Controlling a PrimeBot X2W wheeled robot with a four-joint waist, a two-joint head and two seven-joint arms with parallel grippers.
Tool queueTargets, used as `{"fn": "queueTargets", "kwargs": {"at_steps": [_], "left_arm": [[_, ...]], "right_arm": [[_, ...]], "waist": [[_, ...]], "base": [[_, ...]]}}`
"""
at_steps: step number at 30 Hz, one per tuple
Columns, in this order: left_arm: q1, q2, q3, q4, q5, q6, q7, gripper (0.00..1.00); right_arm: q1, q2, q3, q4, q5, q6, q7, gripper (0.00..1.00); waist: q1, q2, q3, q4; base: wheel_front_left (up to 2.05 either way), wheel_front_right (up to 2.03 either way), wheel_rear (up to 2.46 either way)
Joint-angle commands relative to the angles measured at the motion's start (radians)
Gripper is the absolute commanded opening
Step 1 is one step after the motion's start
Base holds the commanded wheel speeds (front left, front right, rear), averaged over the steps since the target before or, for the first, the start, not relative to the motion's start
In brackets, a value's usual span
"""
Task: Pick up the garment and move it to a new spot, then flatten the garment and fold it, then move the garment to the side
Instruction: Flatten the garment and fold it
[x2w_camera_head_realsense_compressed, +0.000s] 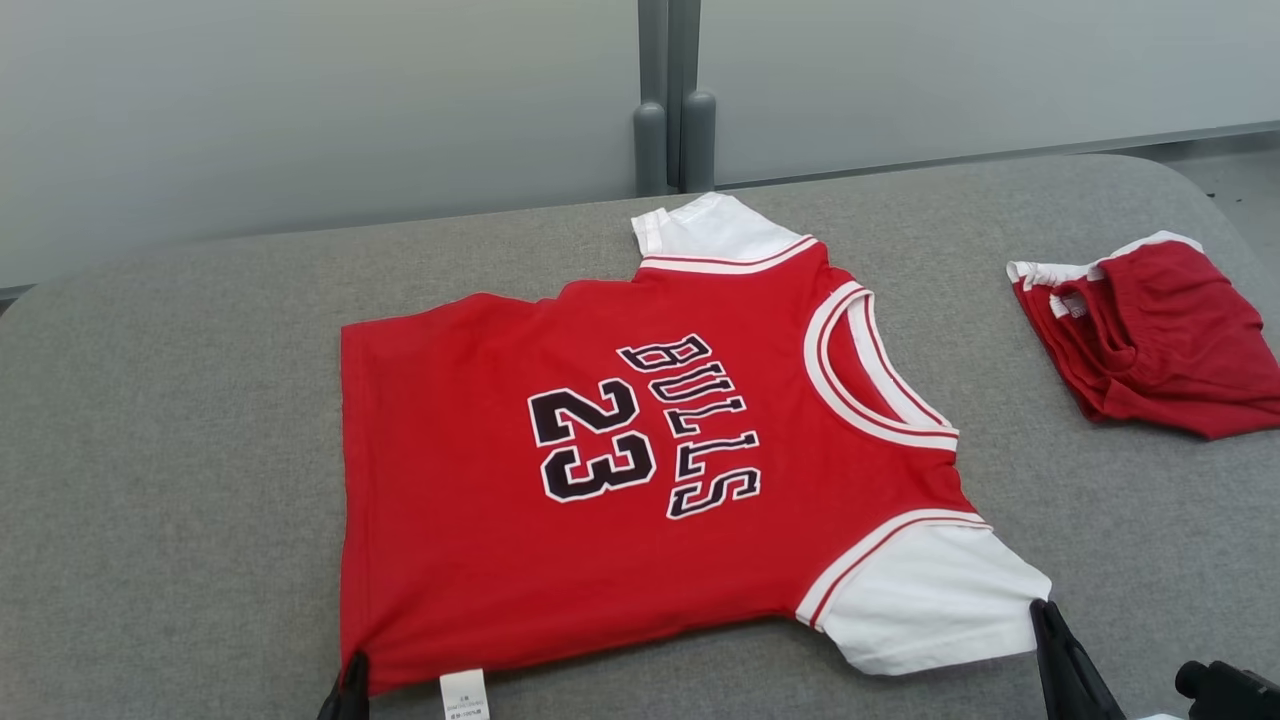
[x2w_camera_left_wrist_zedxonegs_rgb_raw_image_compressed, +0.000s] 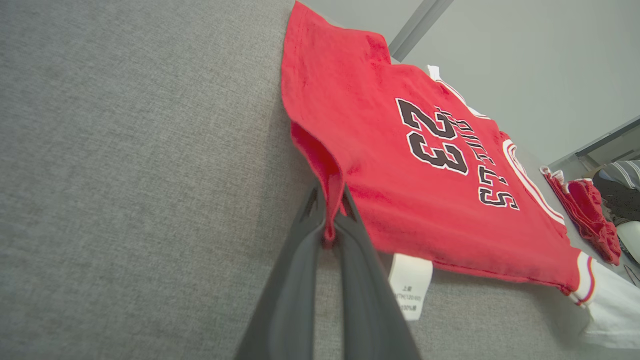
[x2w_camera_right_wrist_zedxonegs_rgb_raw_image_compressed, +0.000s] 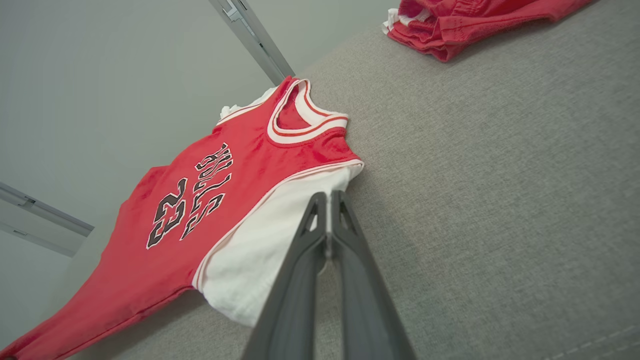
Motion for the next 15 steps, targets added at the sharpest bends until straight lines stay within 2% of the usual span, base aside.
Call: {"fn": "queueTargets", "kwargs": {"at_steps": [1, 9, 15], "left_arm": [[-0.012, -0.005, 0.001, 0.005, -0.014, -0.004, 0.003, 0.0], [-0.029, -0.034, -0.006, 0.021, -0.049, -0.003, 0.028, 0.0], [-0.081, -0.056, 0.005, 0.054, -0.09, -0.023, 0.055, 0.0]], "right_arm": [[-0.01, -0.003, -0.002, 0.01, 0.003, 0.0, -0.005, 0.0], [-0.035, -0.003, -0.005, 0.044, 0.0, 0.0, -0.019, 0.0], [-0.097, -0.003, -0.019, 0.067, -0.027, 0.0, -0.035, 0.0]], "waist": [[0.0001, 0.0041, -0.011, 0.007], [0.0001, 0.0041, -0.04, 0.025], [0.0001, 0.0041, -0.054, 0.035]], "base": [[0.0, 0.0, 0.0], [0.0, 0.0, 0.0], [0.0, 0.0, 0.0]]}}
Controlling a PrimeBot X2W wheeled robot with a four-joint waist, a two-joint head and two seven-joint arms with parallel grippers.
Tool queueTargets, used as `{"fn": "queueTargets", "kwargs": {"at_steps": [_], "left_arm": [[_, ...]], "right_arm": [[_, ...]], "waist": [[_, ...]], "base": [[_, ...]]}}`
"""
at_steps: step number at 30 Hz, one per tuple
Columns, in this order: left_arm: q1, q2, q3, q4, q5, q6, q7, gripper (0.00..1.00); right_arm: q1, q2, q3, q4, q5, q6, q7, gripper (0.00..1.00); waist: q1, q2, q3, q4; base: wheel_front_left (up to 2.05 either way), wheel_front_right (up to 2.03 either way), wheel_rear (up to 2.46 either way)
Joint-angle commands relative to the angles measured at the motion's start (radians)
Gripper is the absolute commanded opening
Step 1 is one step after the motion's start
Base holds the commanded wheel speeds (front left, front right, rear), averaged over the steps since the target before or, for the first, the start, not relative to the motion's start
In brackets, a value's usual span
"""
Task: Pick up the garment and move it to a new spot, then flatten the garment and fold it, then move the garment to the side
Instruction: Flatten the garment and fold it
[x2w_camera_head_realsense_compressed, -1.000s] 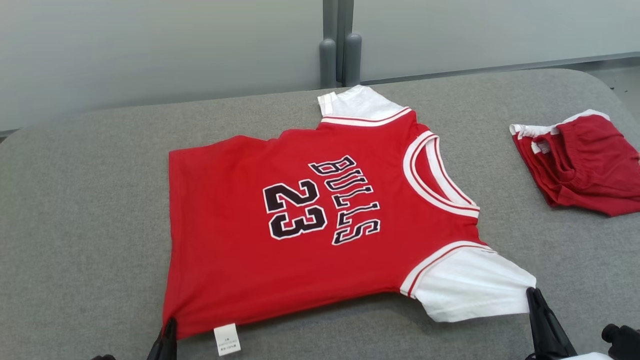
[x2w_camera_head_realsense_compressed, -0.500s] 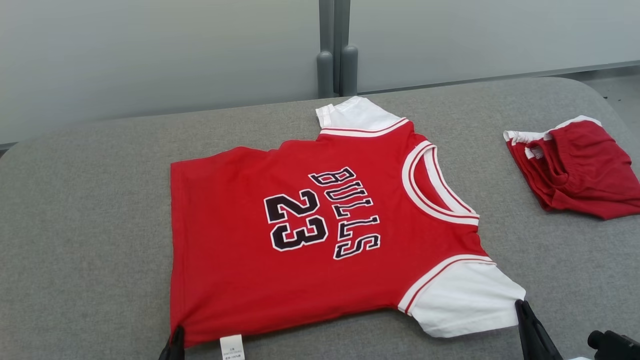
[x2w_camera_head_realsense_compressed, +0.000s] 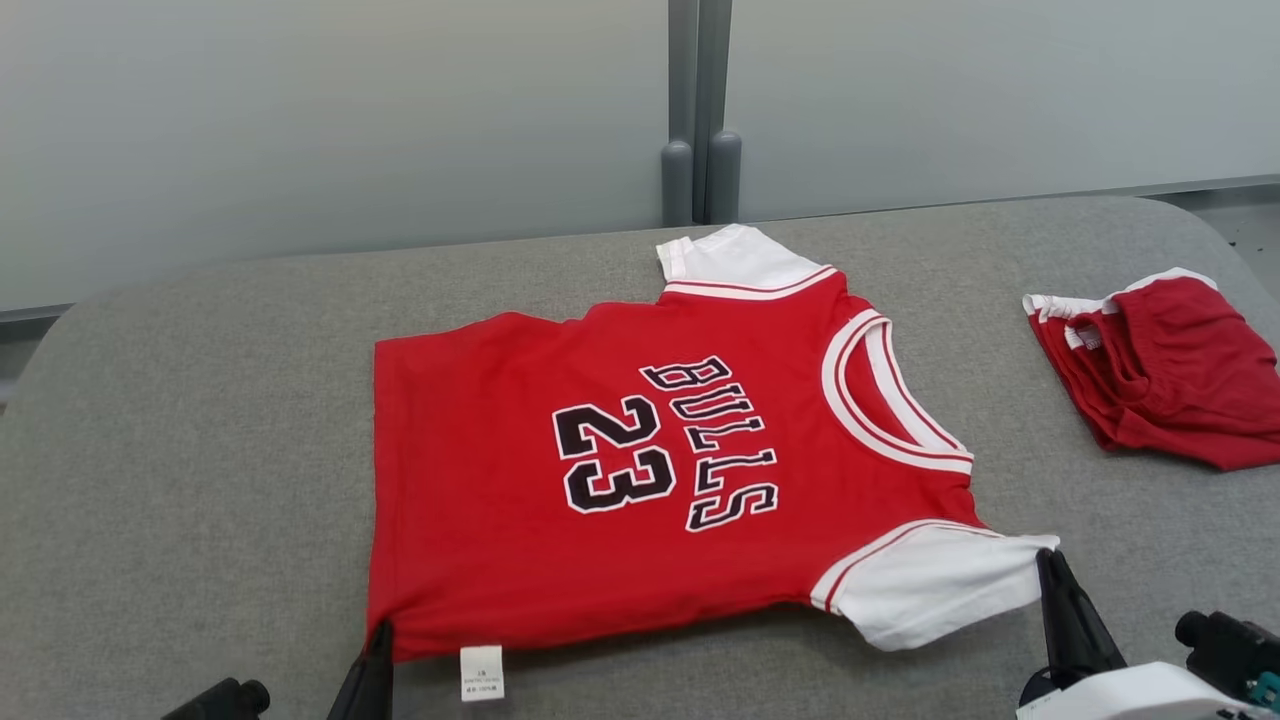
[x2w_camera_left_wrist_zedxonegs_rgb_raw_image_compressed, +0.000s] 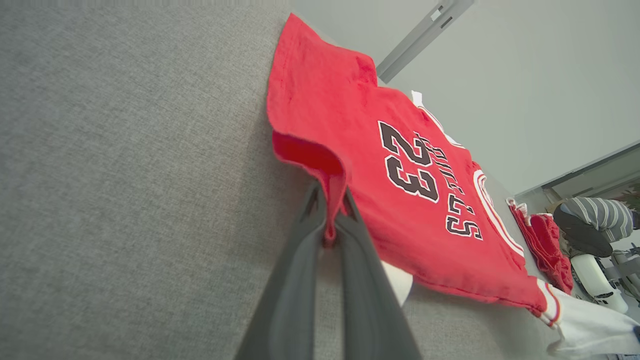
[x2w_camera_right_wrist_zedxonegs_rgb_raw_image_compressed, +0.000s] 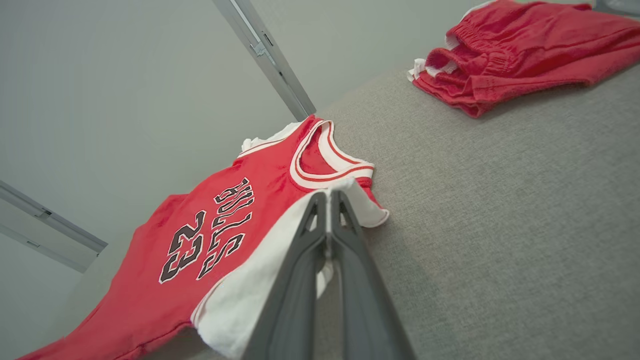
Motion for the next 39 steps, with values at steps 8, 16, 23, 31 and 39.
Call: {"fn": "queueTargets", "kwargs": {"at_steps": [8, 16, 23, 31, 39], "left_arm": [[-0.152, -0.021, 0.013, 0.096, -0.024, -0.013, 0.028, 0.0], [-0.337, -0.054, 0.013, 0.238, -0.002, 0.006, 0.025, 0.0], [-0.476, -0.076, 0.012, 0.364, 0.014, 0.001, 0.011, 0.0], [-0.566, -0.098, -0.001, 0.471, 0.024, -0.019, 0.0, 0.0], [-0.614, -0.11, -0.006, 0.516, 0.028, -0.035, -0.021, 0.26]], "right_arm": [[-0.176, -0.003, -0.023, 0.092, -0.057, 0.0, -0.01, 0.0], [-0.39, -0.004, -0.032, 0.259, -0.117, 0.0, 0.005, 0.0], [-0.582, -0.018, -0.01, 0.446, -0.146, 0.0, -0.014, 0.0], [-0.729, -0.037, 0.032, 0.648, -0.138, 0.0, -0.054, 0.0], [-0.843, -0.041, 0.079, 0.794, -0.124, 0.0, -0.089, 0.22]], "waist": [[0.0001, 0.0041, 0.013, 0.024], [0.0001, 0.0041, 0.089, 0.04], [0.0001, 0.0041, 0.173, 0.043], [0.0001, 0.0041, 0.217, 0.052], [0.0001, 0.0041, 0.228, 0.056]], "base": [[0.0, 0.0, 0.0], [0.0, 0.0, 0.0], [0.0, 0.0, 0.0], [0.0, 0.0, 0.0], [0.0, 0.0, 0.0]]}}
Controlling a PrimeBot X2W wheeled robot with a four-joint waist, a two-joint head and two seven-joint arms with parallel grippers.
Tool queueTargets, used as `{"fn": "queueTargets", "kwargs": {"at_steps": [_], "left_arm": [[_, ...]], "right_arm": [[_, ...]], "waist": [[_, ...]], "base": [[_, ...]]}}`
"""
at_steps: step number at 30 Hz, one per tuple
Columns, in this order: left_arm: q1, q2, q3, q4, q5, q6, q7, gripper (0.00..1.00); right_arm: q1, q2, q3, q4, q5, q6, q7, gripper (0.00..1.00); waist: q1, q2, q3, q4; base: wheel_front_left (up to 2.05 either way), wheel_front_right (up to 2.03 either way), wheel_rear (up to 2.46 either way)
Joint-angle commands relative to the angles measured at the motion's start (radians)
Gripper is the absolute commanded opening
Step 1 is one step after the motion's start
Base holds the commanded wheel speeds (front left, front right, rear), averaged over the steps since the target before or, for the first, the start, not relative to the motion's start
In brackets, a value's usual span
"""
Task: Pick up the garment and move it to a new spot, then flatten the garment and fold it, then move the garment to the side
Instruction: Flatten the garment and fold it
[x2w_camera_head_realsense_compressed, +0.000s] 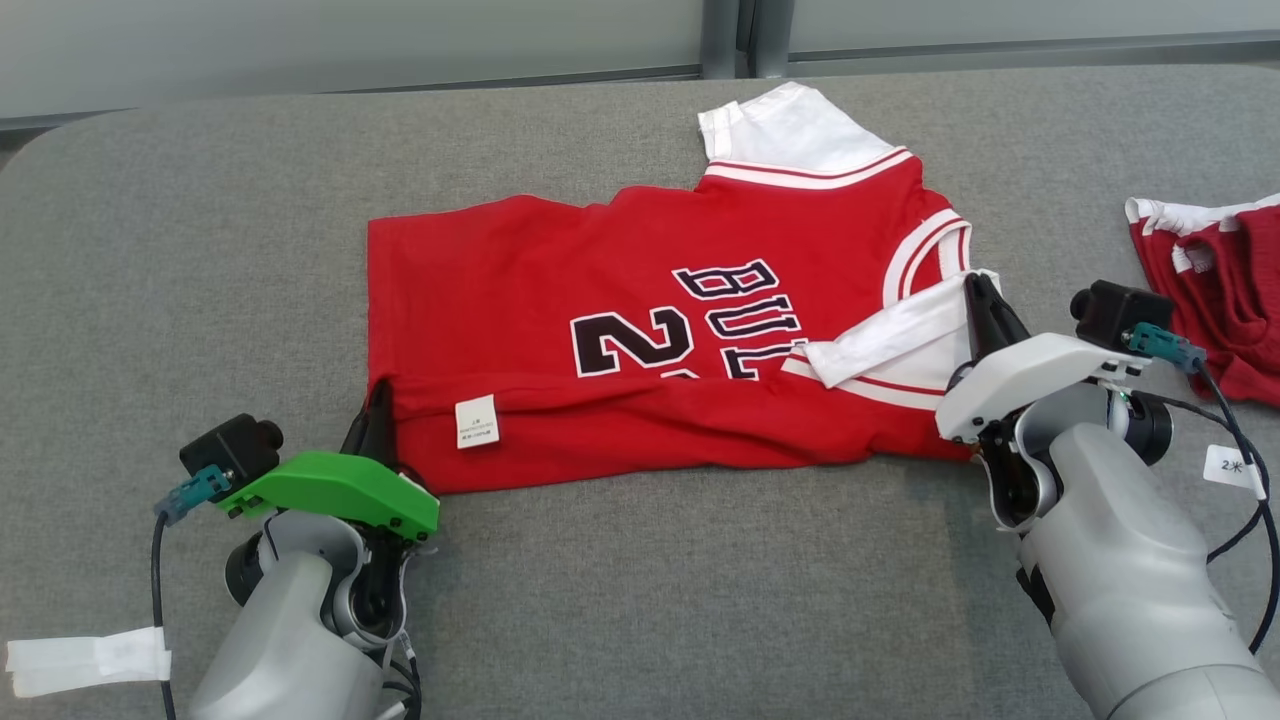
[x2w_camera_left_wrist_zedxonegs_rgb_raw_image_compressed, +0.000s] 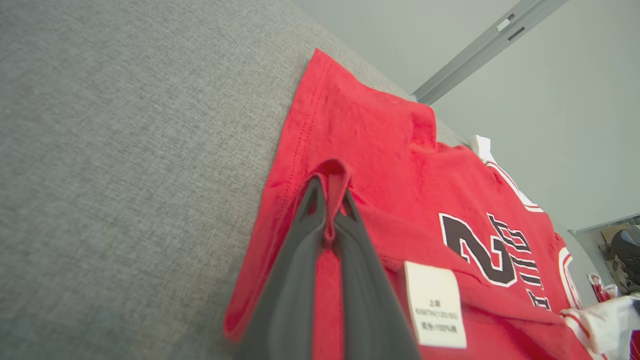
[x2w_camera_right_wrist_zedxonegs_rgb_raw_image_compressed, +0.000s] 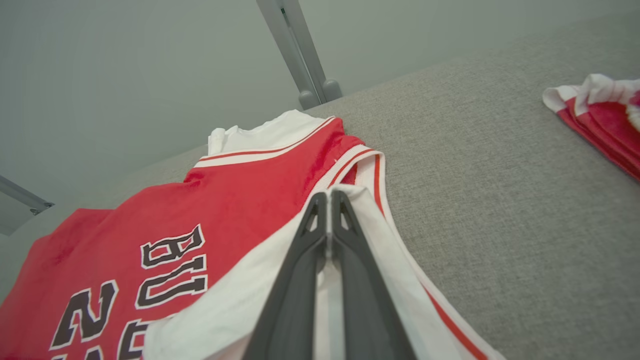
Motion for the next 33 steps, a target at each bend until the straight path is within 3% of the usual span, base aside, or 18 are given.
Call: {"fn": "queueTargets", "kwargs": {"at_steps": [1, 2, 13, 22, 33], "left_arm": [[-0.017, 0.002, 0.001, 0.001, 0.015, -0.004, -0.011, 0.54], [-0.018, 0.003, 0.001, 0.0, 0.018, -0.007, -0.017, 1.0], [0.048, 0.02, 0.013, -0.076, 0.044, -0.01, -0.055, 1.0], [0.158, 0.047, 0.022, -0.202, 0.064, 0.024, -0.061, 1.0], [0.29, 0.063, -0.002, -0.291, 0.045, 0.089, 0.019, 1.0]], "right_arm": [[-0.016, -0.007, 0.004, 0.014, 0.005, 0.0, -0.008, 1.0], [-0.03, -0.007, 0.006, 0.031, 0.005, 0.0, -0.011, 1.0], [-0.089, 0.003, 0.057, 0.054, 0.028, 0.0, -0.036, 1.0], [-0.037, -0.013, 0.055, -0.119, 0.016, 0.0, -0.035, 1.0], [0.115, -0.027, 0.024, -0.322, -0.059, 0.0, -0.035, 1.0]], "waist": [[0.0, 0.0041, 0.001, 0.001], [0.0, 0.0041, 0.002, 0.003], [0.0, 0.0041, -0.002, 0.009], [0.0, 0.0041, -0.029, -0.002], [0.0, 0.0041, -0.083, -0.017]], "base": [[0.0, 0.0, 0.0], [0.0, 0.0, 0.0], [0.0, 0.0, 0.0], [0.0, 0.0, 0.0], [0.0, 0.0, 0.0]]}}
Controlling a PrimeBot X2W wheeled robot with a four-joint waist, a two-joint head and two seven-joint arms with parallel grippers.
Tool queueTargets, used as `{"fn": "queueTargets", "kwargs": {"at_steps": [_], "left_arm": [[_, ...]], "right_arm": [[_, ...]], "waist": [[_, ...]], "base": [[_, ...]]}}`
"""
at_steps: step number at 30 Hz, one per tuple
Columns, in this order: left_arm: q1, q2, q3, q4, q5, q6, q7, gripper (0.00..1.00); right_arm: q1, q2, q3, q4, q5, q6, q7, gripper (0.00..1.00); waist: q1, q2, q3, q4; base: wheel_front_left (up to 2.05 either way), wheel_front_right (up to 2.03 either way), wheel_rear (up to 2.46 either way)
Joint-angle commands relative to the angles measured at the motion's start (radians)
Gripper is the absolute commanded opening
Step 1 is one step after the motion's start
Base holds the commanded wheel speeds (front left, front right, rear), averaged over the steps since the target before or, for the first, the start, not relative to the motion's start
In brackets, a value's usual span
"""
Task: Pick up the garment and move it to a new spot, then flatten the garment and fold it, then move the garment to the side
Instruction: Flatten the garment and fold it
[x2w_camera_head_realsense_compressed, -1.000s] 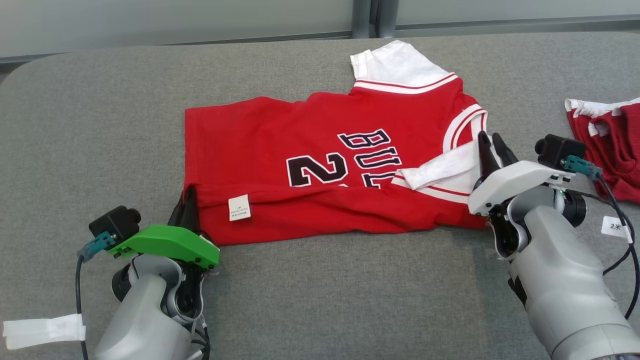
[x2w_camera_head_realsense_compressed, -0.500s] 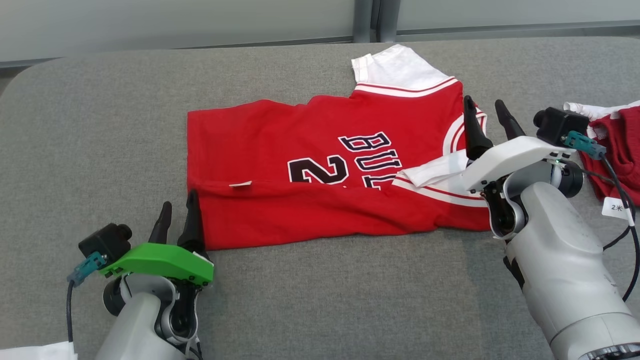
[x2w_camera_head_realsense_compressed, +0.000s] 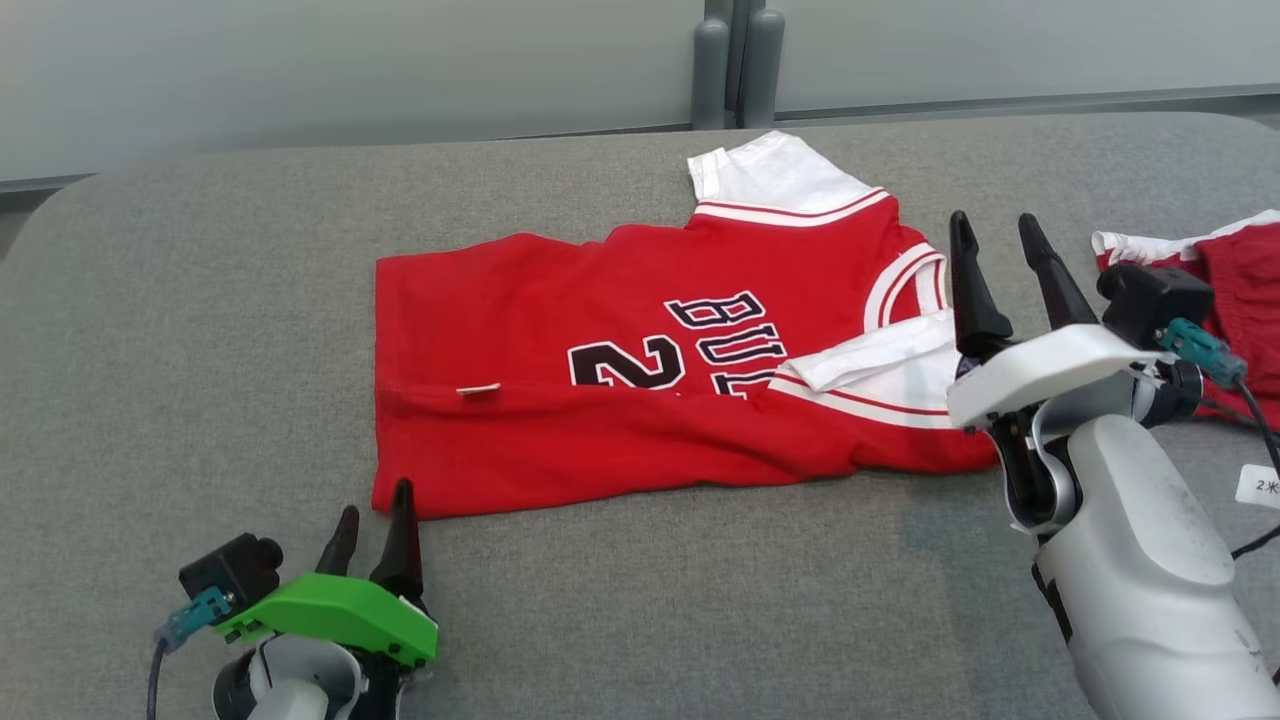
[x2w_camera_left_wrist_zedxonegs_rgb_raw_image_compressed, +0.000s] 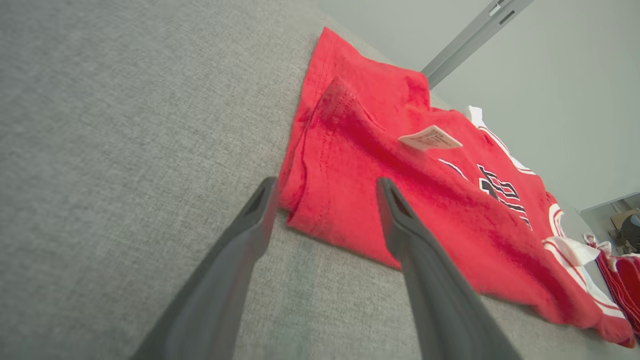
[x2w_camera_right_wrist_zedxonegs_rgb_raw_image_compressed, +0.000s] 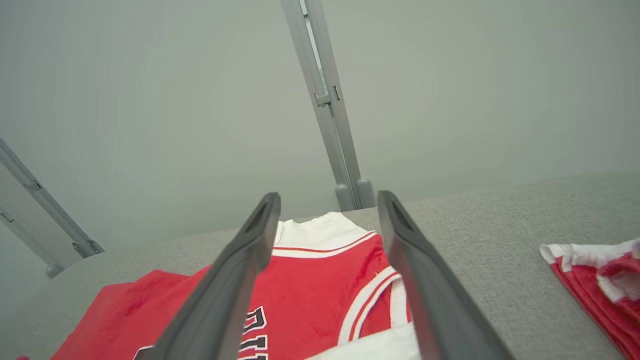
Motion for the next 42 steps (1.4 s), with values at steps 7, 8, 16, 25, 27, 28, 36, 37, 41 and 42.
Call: {"fn": "queueTargets", "kwargs": {"at_steps": [7, 8, 16, 25, 27, 28, 36, 37, 41, 42], "left_arm": [[0.047, -0.015, -0.009, 0.007, -0.038, 0.022, 0.056, 1.0], [0.047, -0.018, -0.008, 0.011, -0.042, 0.021, 0.058, 1.0], [0.0, -0.036, 0.025, 0.075, -0.092, 0.009, 0.07, 1.0], [-0.076, -0.056, 0.087, 0.192, -0.144, -0.034, 0.008, 0.35], [-0.089, -0.056, 0.088, 0.209, -0.135, -0.046, -0.014, 0.0], [-0.094, -0.055, 0.086, 0.217, -0.126, -0.053, -0.022, 0.0], [-0.102, -0.015, 0.022, 0.196, 0.014, -0.033, -0.072, 0.0], [-0.095, -0.012, 0.016, 0.188, 0.032, -0.028, -0.074, 0.0], [-0.075, -0.004, 0.002, 0.164, 0.064, -0.006, -0.079, 0.0], [-0.071, -0.006, 0.002, 0.159, 0.065, -0.003, -0.079, 0.0]], "right_arm": [[0.13, 0.012, -0.032, -0.101, -0.043, 0.0, -0.004, 1.0], [0.145, 0.015, -0.036, -0.113, -0.047, 0.0, -0.004, 1.0], [0.223, 0.032, -0.064, -0.175, -0.057, 0.0, 0.009, 1.0], [0.292, 0.048, -0.088, -0.223, -0.064, 0.0, 0.03, 1.0], [0.308, 0.05, -0.094, -0.225, -0.066, 0.0, 0.037, 1.0], [0.316, 0.051, -0.096, -0.224, -0.069, 0.0, 0.043, 1.0], [0.357, 0.054, -0.164, -0.16, -0.138, 0.0, 0.155, 1.0], [0.355, 0.055, -0.168, -0.152, -0.141, 0.0, 0.165, 1.0], [0.331, 0.056, -0.163, -0.1, -0.122, 0.0, 0.201, 1.0], [0.323, 0.056, -0.158, -0.084, -0.116, 0.0, 0.208, 1.0]], "waist": [[0.0, 0.0041, -0.014, -0.031], [0.0, 0.0041, -0.013, -0.037], [0.0, 0.0041, 0.009, -0.082], [0.0, 0.0041, 0.023, -0.116], [0.0, 0.0041, 0.021, -0.117], [0.0, 0.0041, 0.02, -0.116], [0.0, 0.0041, 0.002, -0.089], [0.0, 0.0041, 0.0, -0.085], [0.0, 0.0041, -0.003, -0.07], [0.0, 0.0041, -0.003, -0.066]], "base": [[0.0, 0.0, 0.0], [0.0, 0.0, 0.0], [0.0, 0.0, 0.0], [0.0, 0.0, 0.0], [0.0, 0.0, 0.0], [0.0, 0.0, 0.0], [0.0, 0.0, 0.0], [0.0, 0.0, 0.0], [0.0, 0.0, 0.0], [0.0, 0.0, 0.0]]}}
